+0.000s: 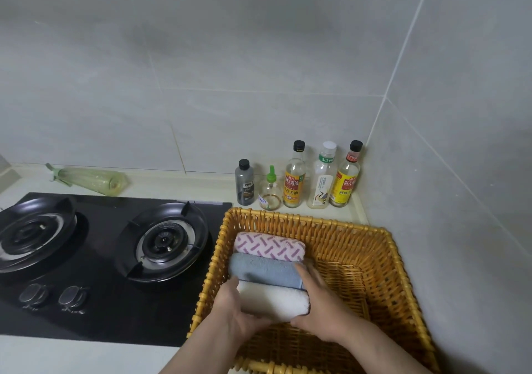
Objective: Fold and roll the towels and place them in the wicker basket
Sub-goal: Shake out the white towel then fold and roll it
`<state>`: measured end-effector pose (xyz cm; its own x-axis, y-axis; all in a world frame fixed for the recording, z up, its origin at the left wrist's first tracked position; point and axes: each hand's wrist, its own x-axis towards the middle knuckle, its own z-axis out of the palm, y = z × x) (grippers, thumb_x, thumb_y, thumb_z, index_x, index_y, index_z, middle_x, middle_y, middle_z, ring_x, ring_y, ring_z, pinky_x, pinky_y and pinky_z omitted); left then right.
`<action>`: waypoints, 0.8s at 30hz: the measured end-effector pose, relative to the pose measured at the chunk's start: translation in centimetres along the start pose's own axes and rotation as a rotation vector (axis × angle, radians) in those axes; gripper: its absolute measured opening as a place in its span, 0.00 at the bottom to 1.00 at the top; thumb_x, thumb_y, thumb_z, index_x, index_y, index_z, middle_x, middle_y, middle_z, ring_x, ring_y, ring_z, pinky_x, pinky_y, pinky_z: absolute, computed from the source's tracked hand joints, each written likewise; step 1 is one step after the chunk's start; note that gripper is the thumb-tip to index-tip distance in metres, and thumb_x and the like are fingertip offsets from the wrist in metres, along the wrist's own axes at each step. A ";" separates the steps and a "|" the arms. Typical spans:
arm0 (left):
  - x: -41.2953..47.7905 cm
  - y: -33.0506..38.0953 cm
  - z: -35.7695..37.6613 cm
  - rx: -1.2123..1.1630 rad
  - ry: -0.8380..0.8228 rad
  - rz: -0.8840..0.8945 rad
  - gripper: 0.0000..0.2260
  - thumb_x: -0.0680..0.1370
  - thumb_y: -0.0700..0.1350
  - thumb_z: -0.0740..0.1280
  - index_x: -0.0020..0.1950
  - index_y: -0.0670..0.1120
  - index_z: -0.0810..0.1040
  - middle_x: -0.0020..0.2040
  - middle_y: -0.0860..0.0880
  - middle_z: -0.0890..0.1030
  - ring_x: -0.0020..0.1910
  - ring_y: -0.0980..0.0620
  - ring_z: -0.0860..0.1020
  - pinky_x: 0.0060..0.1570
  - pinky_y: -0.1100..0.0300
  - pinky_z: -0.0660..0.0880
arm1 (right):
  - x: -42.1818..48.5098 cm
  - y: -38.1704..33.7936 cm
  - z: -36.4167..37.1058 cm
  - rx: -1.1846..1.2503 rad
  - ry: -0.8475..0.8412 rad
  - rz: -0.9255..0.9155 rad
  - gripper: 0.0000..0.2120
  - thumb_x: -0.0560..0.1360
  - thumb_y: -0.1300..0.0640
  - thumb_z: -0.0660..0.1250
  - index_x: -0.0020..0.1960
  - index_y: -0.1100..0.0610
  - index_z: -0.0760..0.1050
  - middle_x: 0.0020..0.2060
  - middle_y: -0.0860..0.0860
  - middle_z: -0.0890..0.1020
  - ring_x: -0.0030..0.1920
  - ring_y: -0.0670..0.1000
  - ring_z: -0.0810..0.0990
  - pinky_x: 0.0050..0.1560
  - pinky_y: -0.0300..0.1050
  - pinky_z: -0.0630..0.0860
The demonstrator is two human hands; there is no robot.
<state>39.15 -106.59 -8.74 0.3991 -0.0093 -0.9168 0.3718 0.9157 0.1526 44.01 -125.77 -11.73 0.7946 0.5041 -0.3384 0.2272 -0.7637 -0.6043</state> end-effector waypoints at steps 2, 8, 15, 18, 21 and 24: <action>-0.4 0.2 -0.3 0.006 -0.045 -0.042 0.27 0.76 0.55 0.66 0.73 0.53 0.64 0.66 0.34 0.69 0.60 0.26 0.71 0.44 0.21 0.69 | -0.4 -0.4 -0.5 0.062 0.024 0.013 0.52 0.68 0.47 0.74 0.78 0.39 0.41 0.78 0.40 0.42 0.77 0.49 0.53 0.74 0.43 0.58; -2.1 0.6 -1.4 0.192 -0.198 -0.019 0.32 0.77 0.54 0.63 0.76 0.39 0.60 0.70 0.32 0.68 0.63 0.28 0.72 0.49 0.34 0.76 | -2.1 -1.0 -1.6 0.401 0.103 0.192 0.39 0.72 0.47 0.71 0.78 0.43 0.54 0.75 0.45 0.64 0.73 0.49 0.64 0.72 0.48 0.64; -8.0 1.9 -2.0 1.021 -0.111 0.950 0.18 0.79 0.54 0.64 0.65 0.48 0.75 0.59 0.53 0.80 0.59 0.52 0.78 0.60 0.53 0.74 | -3.9 -3.9 -4.3 0.468 0.120 0.154 0.18 0.80 0.49 0.63 0.70 0.47 0.70 0.66 0.43 0.74 0.69 0.46 0.69 0.62 0.40 0.66; -9.5 3.0 -3.2 1.585 -0.042 1.368 0.21 0.79 0.57 0.62 0.72 0.55 0.68 0.63 0.66 0.69 0.61 0.67 0.68 0.59 0.70 0.65 | -4.2 -5.4 -5.4 0.470 0.148 0.108 0.20 0.80 0.48 0.62 0.71 0.49 0.69 0.67 0.43 0.73 0.64 0.41 0.70 0.60 0.36 0.67; -10.9 3.7 -4.3 1.752 -0.014 1.469 0.27 0.79 0.60 0.60 0.76 0.54 0.61 0.69 0.66 0.60 0.68 0.69 0.57 0.66 0.75 0.54 | -4.5 -6.9 -6.0 0.491 0.165 0.042 0.19 0.81 0.49 0.62 0.71 0.49 0.69 0.64 0.42 0.74 0.58 0.36 0.71 0.50 0.26 0.66; -12.4 4.1 -6.1 1.825 0.058 1.450 0.27 0.79 0.62 0.59 0.76 0.55 0.62 0.74 0.62 0.61 0.73 0.65 0.55 0.69 0.68 0.52 | -4.7 -7.9 -5.8 0.519 0.161 -0.006 0.18 0.80 0.51 0.63 0.70 0.49 0.70 0.61 0.40 0.74 0.54 0.31 0.70 0.48 0.24 0.66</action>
<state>30.63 -100.31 0.99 0.9918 0.1159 0.0540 0.0741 -0.8651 0.4961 41.79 -124.39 -1.14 0.8798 0.4082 -0.2435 -0.0436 -0.4408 -0.8965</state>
